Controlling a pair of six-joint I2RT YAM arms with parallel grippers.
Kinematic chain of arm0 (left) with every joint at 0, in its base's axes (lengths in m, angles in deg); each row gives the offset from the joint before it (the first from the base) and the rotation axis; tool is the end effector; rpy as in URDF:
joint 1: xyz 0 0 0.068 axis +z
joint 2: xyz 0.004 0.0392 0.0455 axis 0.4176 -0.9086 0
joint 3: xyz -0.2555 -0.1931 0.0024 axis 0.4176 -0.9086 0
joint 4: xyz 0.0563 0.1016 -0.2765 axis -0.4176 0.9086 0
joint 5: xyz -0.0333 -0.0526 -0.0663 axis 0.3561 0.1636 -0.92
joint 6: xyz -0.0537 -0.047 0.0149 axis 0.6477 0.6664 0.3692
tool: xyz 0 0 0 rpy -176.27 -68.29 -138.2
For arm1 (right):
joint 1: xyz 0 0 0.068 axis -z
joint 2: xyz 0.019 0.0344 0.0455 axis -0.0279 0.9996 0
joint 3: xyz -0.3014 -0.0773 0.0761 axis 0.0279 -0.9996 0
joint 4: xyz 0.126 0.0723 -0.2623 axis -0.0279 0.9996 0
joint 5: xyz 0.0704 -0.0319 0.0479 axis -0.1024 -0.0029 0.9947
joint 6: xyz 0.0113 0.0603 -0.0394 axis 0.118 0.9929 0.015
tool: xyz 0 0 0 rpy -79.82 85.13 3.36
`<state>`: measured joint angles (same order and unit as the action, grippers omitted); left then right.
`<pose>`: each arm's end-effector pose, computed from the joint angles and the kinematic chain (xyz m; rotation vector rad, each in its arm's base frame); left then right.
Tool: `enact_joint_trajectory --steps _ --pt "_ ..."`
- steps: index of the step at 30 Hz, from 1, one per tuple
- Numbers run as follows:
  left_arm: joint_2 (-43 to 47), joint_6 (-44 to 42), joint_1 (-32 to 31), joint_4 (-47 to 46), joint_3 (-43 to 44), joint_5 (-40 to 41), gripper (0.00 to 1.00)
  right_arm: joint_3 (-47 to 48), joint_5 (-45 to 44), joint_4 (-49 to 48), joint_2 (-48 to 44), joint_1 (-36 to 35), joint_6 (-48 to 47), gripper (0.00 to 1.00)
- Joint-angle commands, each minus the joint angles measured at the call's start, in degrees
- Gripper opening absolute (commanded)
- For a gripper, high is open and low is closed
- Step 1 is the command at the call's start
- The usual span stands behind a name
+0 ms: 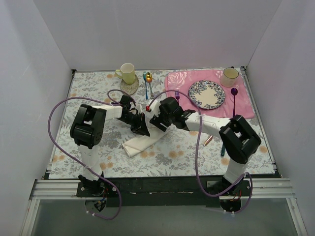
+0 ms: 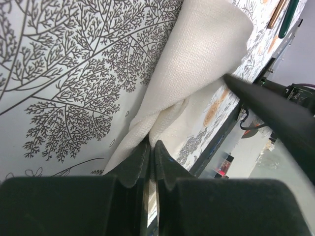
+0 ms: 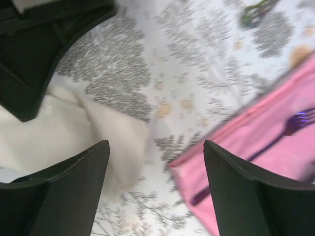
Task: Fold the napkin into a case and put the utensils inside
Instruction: Stuff the top corner of the smaller-rectangle-folded napkin into the folded napkin.
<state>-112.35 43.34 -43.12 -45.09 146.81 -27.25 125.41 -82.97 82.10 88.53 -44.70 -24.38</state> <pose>0.3656 -0.1683 0.1141 0.5952 -2.5722 1.1083 0.3135 0.3258 0.2004 -1.2822 1.8658 0.1861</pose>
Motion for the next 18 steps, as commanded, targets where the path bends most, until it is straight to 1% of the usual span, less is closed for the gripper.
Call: enact_joint_trajectory --steps 1,2,4,5,6,9,11,12,13,15,16,18 --pt "-2.8 -1.5 -0.3 0.6 -1.3 5.2 0.00 0.2 -1.9 -2.6 -9.0 1.4 0.0 0.91" --pt "-2.9 -1.8 -0.3 0.8 -1.3 5.1 0.00 -0.7 -2.0 -5.9 -11.3 1.4 -0.1 0.94" --pt "-3.0 -1.8 -0.3 0.8 -1.2 5.0 0.00 -3.5 0.1 -7.9 -14.1 1.4 -0.6 0.95" --pt "-3.0 -1.9 -0.2 0.5 -1.4 5.0 0.00 -3.7 3.0 -7.0 -14.5 1.5 -1.2 0.99" --pt "-3.0 -1.9 -0.2 0.4 -1.4 5.0 0.00 -4.0 7.0 -6.3 -14.8 1.5 -1.3 0.99" --pt "-3.1 -1.3 -0.3 -0.1 -2.0 4.6 0.00 -3.6 19.2 1.3 -14.7 1.7 -9.1 0.99" --pt "-3.1 -1.2 -0.3 -0.5 -2.0 4.4 0.00 -6.4 16.3 -1.8 -14.4 0.7 -7.7 0.99" --pt "-3.1 -1.1 -0.2 -0.6 -2.0 4.4 0.00 -7.8 10.8 -6.6 -14.3 -0.1 -8.4 0.99" --pt "-3.1 -1.2 -0.3 -0.4 -2.0 4.4 0.00 -11.4 8.0 -9.3 -14.1 -1.5 -9.2 0.99" --pt "-2.9 -1.5 -0.3 -0.2 -2.0 4.4 0.00 -14.1 3.1 -14.9 -13.6 -2.0 -10.8 0.99" --pt "-2.9 -1.5 -0.3 -0.2 -2.1 4.2 0.00 -14.5 2.3 -16.5 -12.4 -2.3 -11.2 0.99" --pt "-2.8 -1.5 -0.3 -0.1 -2.0 4.2 0.00 -13.5 1.7 -15.9 -10.9 -2.6 -11.0 0.99"
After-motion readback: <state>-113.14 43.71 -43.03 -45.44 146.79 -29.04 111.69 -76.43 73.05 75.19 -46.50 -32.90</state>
